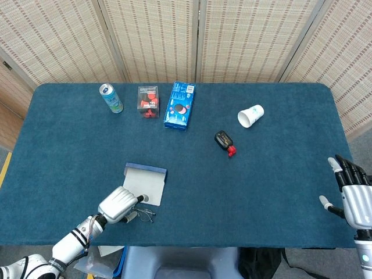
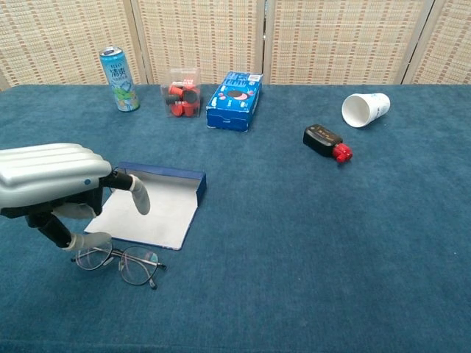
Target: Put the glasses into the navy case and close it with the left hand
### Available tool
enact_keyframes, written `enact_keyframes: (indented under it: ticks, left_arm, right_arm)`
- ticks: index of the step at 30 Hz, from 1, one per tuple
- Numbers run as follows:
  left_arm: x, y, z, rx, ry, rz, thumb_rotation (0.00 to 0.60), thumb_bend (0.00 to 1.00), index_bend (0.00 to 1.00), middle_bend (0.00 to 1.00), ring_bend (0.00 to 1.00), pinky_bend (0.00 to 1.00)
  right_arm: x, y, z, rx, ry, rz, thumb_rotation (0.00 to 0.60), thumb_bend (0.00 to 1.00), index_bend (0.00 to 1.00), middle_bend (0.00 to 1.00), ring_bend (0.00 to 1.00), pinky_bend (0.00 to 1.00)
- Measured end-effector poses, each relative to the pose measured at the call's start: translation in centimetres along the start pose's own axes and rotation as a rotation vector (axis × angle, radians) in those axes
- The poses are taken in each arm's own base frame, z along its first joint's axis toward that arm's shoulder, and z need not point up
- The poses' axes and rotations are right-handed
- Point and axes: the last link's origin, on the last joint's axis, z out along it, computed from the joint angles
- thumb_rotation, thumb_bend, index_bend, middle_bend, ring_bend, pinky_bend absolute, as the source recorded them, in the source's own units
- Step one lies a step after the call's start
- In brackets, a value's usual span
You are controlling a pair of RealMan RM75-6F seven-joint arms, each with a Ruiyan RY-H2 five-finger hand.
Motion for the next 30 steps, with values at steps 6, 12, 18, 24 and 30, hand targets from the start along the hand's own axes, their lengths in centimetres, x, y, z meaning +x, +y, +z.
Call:
enact_keyframes:
  ticks: [6,12,18,24,30]
  left_arm:
    - [-0.8,0.4,0.9,0.012,-0.040,0.004,0.600,0.36,0.34,1.00,1.00,1.00]
    - [-1.6,0.6,1.4,0.038,-0.064,-0.008,0.600,0.36,0.38,1.00,1.00,1.00]
    - [-2.3,0.8,1.8,0.054,-0.067,-0.019,0.600,0.36,0.41,1.00,1.00,1.00]
    - [-2.6,1.0,2.2,0.062,-0.063,-0.029,0.600,0.36,0.43,1.00,1.00,1.00]
    - [-2.9,0.8,2.6,0.084,-0.070,-0.023,0.600,0.36,0.43,1.00,1.00,1.00]
  right_arm:
    - [-0.1,0.1,0.0,0.000,-0.001,0.004,0.600,0.19,0.00,0.05,0.08,0.11]
    - [-0.2,0.3,-0.1,-0.006,-0.004,0.006,0.600,0.19,0.00,0.05,0.08,0.11]
    - [-0.3,0.5,-0.2,-0.009,-0.007,0.009,0.600,0.19,0.00,0.05,0.08,0.11]
    - [-0.3,0.7,-0.4,-0.013,-0.009,0.010,0.600,0.19,0.00,0.05,0.08,0.11]
    - [-0.3,0.9,-0.5,-0.020,-0.011,0.012,0.600,0.19,0.00,0.05,0.08,0.11]
